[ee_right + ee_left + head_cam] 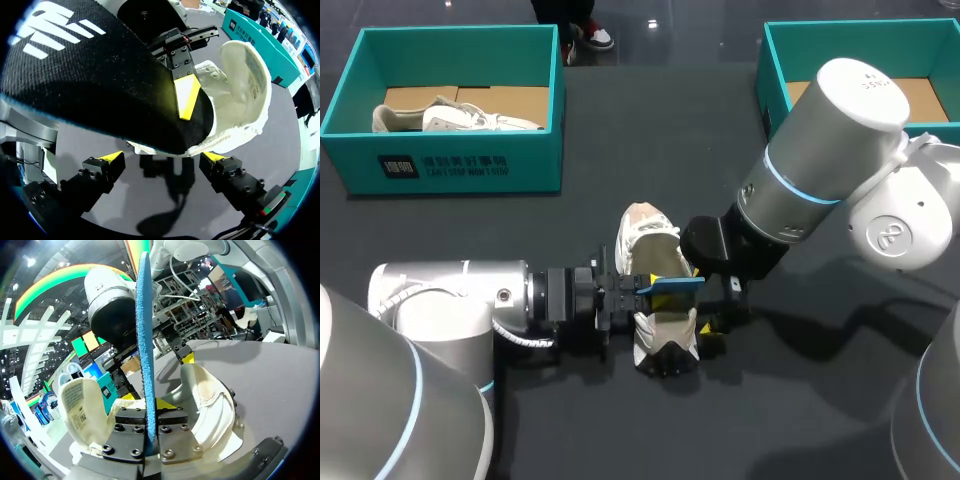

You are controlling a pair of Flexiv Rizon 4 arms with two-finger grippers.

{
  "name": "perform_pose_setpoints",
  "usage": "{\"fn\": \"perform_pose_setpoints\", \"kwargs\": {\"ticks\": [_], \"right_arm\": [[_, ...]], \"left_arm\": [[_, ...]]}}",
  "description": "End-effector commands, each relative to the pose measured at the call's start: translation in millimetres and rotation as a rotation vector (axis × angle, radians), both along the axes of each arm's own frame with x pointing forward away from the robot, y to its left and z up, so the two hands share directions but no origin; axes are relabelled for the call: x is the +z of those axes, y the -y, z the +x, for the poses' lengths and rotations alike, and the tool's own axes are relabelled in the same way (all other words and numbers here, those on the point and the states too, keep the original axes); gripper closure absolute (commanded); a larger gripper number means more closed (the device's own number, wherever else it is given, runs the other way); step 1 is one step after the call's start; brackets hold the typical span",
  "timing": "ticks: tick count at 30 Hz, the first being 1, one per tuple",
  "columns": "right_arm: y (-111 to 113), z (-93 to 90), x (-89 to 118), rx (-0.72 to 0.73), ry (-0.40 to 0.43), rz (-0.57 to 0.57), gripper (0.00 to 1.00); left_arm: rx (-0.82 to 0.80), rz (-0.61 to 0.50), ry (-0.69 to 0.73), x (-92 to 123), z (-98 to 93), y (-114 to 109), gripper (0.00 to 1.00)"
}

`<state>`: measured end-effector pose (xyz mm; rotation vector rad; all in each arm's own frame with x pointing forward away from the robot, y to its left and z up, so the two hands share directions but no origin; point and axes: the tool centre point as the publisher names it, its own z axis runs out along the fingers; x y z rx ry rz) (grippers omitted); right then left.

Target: Take the shoe out of the shoebox, open the shoe tongue, remove and reinsert the insole, then place the shoe into the shoebox

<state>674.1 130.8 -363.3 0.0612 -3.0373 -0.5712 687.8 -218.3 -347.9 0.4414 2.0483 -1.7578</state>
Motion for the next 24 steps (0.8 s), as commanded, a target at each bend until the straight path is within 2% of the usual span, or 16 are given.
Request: {"fn": "perform_pose_setpoints", "kwargs": {"ticks": [1, 2, 6, 10, 24], "right_arm": [[-1, -0.9, -1, 0.000, 0.002, 0.001, 0.00], [-1, -0.9, -1, 0.000, 0.002, 0.001, 0.00], [-1, -0.9, -1, 0.000, 0.002, 0.001, 0.00], [-1, -0.9, -1, 0.000, 0.002, 0.001, 0.00], [-1, -0.9, -1, 0.000, 0.002, 0.001, 0.00]], "left_arm": [[-0.016, -0.003, -0.005, 2, -0.5, 1, 1.00], [-0.017, -0.004, -0.005, 3, -1.5, 0, 1.00], [-0.021, -0.011, -0.007, 9, -5.2, -1, 0.79], [-0.019, -0.017, -0.007, 14, -7.3, -2, 0.74], [-0.025, 0.003, -0.001, 33, -20.2, 4, 0.75]]}}
